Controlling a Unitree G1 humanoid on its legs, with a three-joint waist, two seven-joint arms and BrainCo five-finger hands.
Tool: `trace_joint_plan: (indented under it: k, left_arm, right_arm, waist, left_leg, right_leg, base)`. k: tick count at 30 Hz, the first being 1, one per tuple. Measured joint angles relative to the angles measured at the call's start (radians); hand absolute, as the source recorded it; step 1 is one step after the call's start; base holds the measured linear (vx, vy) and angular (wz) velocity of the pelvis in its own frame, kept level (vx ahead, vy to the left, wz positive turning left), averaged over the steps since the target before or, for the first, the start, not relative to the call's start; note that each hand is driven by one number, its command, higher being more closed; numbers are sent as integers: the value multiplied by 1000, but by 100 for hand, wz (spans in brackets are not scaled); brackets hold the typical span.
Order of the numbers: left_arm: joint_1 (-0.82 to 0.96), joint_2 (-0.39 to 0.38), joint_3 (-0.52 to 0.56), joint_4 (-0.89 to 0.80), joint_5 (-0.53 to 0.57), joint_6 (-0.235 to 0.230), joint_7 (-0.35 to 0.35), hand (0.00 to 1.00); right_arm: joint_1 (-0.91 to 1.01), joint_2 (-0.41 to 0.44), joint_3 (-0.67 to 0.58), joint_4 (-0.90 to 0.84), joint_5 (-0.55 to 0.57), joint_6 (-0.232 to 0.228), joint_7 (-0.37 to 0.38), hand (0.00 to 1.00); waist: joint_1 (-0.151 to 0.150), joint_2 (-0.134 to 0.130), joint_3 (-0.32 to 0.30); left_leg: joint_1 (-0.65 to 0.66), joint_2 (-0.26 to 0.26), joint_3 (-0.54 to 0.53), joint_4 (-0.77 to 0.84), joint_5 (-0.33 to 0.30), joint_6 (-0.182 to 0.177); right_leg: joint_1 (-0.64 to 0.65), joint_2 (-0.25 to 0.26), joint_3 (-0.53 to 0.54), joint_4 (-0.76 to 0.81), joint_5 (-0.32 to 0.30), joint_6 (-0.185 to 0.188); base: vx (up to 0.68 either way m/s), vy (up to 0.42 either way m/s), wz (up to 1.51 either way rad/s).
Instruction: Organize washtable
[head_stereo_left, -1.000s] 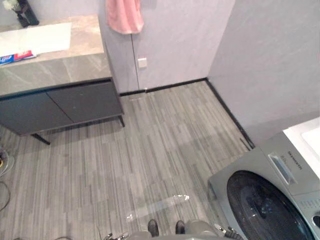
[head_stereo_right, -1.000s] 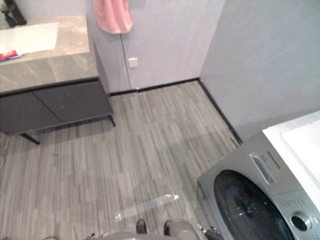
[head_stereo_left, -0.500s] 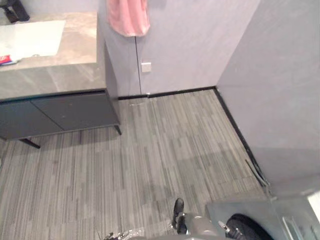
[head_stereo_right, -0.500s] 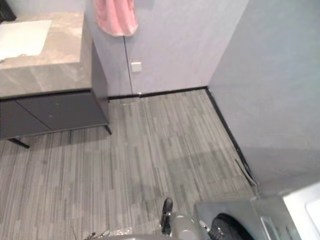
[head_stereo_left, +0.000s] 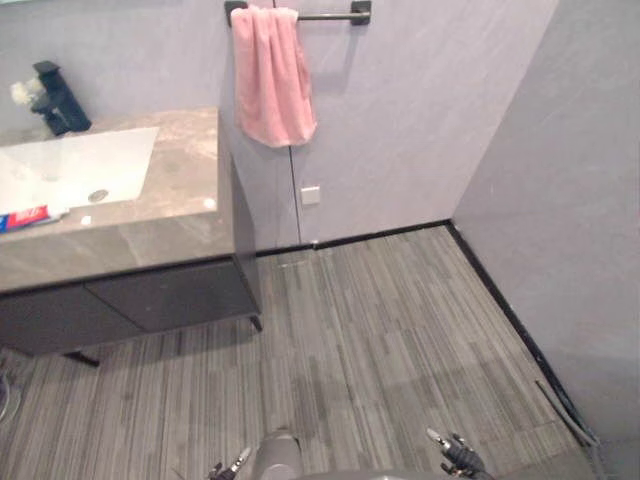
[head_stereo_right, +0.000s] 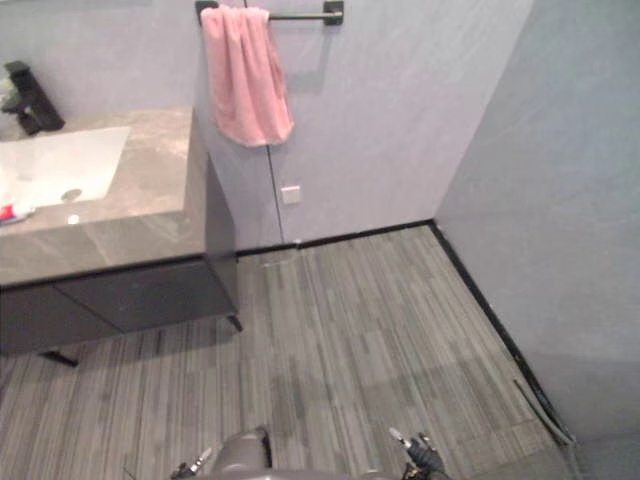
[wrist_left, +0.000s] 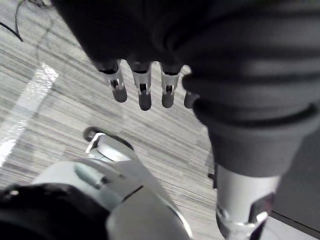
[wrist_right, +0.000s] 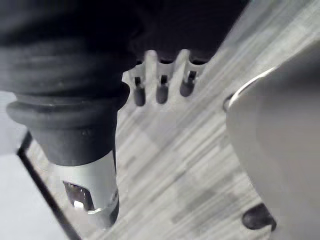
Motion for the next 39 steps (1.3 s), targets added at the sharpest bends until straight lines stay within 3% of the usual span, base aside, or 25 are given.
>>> trace_joint_plan:
  k: [1, 4, 5, 8, 10, 11, 14, 15, 16, 18, 19, 20, 22, 23, 25, 26, 28, 30, 32, 34, 35, 37, 39]
  left_arm:
    - [7, 6, -2, -6, -27, -3, 0, 0]
    - [7, -1, 11, -3, -79, -2, 1, 0]
    - [12, -6, 29, 10, -91, -2, 0, 0]
    - [3, -21, 78, 30, -109, -2, 0, 0]
    - [-1, -30, 95, 58, -122, 0, 0, 0]
    - [1, -28, 95, 63, -129, 2, 0, 0]
    - [-1, -29, 95, 64, -128, 3, 0, 0]
    - [-1, -29, 92, 65, -126, 5, -1, 0]
    - [-3, -28, 91, 66, -122, 6, -1, 0]
    - [-3, -28, 89, 72, -113, 7, -1, 0]
    - [-3, -23, 86, 76, -91, 6, -6, 0]
    - [-3, -13, 83, 77, -72, 5, -18, 0]
    - [-18, -8, 58, 107, -52, 6, -22, 0]
    - [-23, -22, 49, 118, -36, 10, -23, 0]
    - [-44, -27, 50, 122, -13, 11, -22, 0]
    - [-65, -28, 50, 122, 5, 12, -22, 0]
    - [-75, -15, 50, 113, 20, 11, -22, 0]
    - [-96, -38, 58, 108, 33, 18, -24, 0]
    - [-101, -49, 61, 85, 40, 21, -23, 0]
    - [-101, -47, 61, 63, 41, 26, -23, 0]
    - [-101, -48, 58, 51, 40, 27, -23, 0]
    - [-101, -51, 58, 51, 36, 26, -22, 0]
    - [-100, -51, 58, 51, 17, 25, -21, 0]
  right_arm:
    - [-1, 9, 27, 0, -16, -2, -1, 0]
    - [-5, 9, 50, 10, -37, 4, 0, 0]
    - [-6, 10, 40, 23, -56, 4, 1, 0]
    - [-6, 24, -30, 42, -65, 5, 11, 0]
    - [-6, 17, -81, 42, -63, 5, 22, 0]
    - [-8, 19, -109, 40, -53, 4, 22, 0]
    - [-10, 19, -131, 40, -23, 0, 20, 0]
    - [-9, 17, -144, 40, -21, -1, 20, 0]
    - [-10, 17, -144, 40, -19, -4, 18, 0]
    - [-12, 15, -145, 40, -11, -7, 18, 0]
    - [-17, 14, -144, 40, 5, -7, 19, 0]
    - [-24, 16, -143, 42, 19, -5, 20, 0]
    - [-21, 15, -145, 42, 43, -6, 22, 0]
    - [-23, -1, -148, 41, 48, -11, 23, 0]
    - [-36, -7, -151, 36, 66, -20, 24, 0]
    - [-43, -11, -154, 27, 73, -19, 24, 0]
    - [-28, 8, -152, 5, 81, -16, 23, 0]
    - [-27, 9, -145, 3, 83, -20, 21, 0]
    - [-32, 11, -123, 3, 85, -17, 21, 0]
    - [-30, 8, -101, 3, 83, -17, 20, 0]
    - [-25, 8, -100, 4, 78, -18, 20, 0]
    - [-21, 6, -99, 4, 49, -17, 19, 0]
    - [-20, 5, -99, 16, 17, -17, 18, 0]
  waist:
    - [-2, -17, -4]
    - [5, -26, -16]
    - [11, -38, -34]
    - [29, -40, -42]
    - [27, -23, -53]
    - [20, -19, -51]
    - [-2, -10, -43]
    - [-4, -10, -42]
    - [-2, -13, -41]
    - [-5, -8, -40]
    - [-14, -9, -38]
    - [-26, -20, -32]
    - [-28, -10, -17]
    - [-26, 26, -17]
    - [-37, 40, -4]
    - [-46, 64, 10]
    - [-54, 24, 4]
    - [-55, 32, 5]
    - [-53, 31, 5]
    - [-55, 28, 5]
    - [-53, 26, 5]
    - [-44, 21, 7]
    - [-34, 22, 7]
  left_leg:
    - [18, -23, 15, -18, -9, 15]
    - [42, -52, 60, -11, -25, 49]
    - [51, -58, 75, -1, -27, 54]
    - [106, -79, 87, -17, -27, 55]
    - [175, -86, 93, -75, -27, 55]
    - [220, -89, 96, -109, -27, 55]
    - [312, -103, 99, -179, -29, 58]
    - [351, -103, 104, -214, -35, 68]
    - [395, -100, 116, -265, -35, 68]
    - [411, -87, 130, -288, -31, 60]
    - [420, -77, 132, -304, -29, 51]
    - [435, -75, 133, -325, -30, 24]
    - [463, -62, 114, -352, -43, -1]
    - [465, -40, 75, -373, -43, -2]
    - [477, -8, 95, -394, -53, -24]
    - [484, 17, 92, -403, -56, -34]
    - [501, 30, 76, -406, -65, -63]
    - [506, 78, 51, -382, -41, -66]
    - [477, 113, 6, -293, -35, -72]
    - [408, 132, -47, -129, -18, -46]
    - [349, 137, -88, 3, 23, -15]
    - [284, 156, -94, 160, 70, -30]
    - [231, 164, -66, 278, 46, -48]
  right_leg:
    - [-4, 2, 6, 25, -4, -8]
    - [-11, -19, 27, 14, 8, -21]
    - [-11, -25, 52, -3, 28, -33]
    - [-19, -48, 106, 20, 54, -42]
    - [-116, -48, 151, 232, 58, -36]
    - [-197, -54, 155, 396, 80, -14]
    - [-269, -89, 112, 611, 166, -2]
    - [-280, -114, 63, 665, 156, -14]
    - [-312, -150, -28, 699, 75, -34]
    - [-347, -151, -93, 650, 20, -34]
    - [-353, -139, -135, 524, 23, -35]
    - [-344, -113, -137, 330, 58, -33]
    - [-309, -59, -133, 221, 104, -19]
    - [-305, -20, -130, 204, 110, -27]
    - [-386, 7, -105, 322, 64, -30]
    - [-435, 24, -80, 414, 12, -42]
    - [-441, 24, -68, 392, -8, -62]
    - [-415, 56, -103, 405, -49, -83]
    - [-385, 76, -132, 404, -71, -108]
    - [-323, 86, -152, 360, -82, -120]
    - [-267, 89, -161, 307, -81, -121]
    - [-197, 92, -170, 236, -79, -126]
    - [-124, 90, -172, 177, -78, -127]
  base:
    - [289, 176, -7]
    - [328, 203, -23]
    - [257, 127, -68]
    - [193, 67, -73]
    - [185, 38, -78]
    - [142, 27, -55]
    - [140, 33, -9]
    - [170, 1, -10]
    - [153, -23, -17]
    - [92, -119, -23]
    - [78, -189, -23]
    - [104, -253, -18]
    - [118, -225, -27]
    - [141, -190, -53]
    - [141, -204, -42]
    - [138, -247, 1]
    - [236, -279, 29]
    - [313, -271, 22]
    - [296, -258, 11]
    - [348, -252, 25]
    - [312, -193, 24]
    - [285, -136, 26]
    - [248, -86, 20]
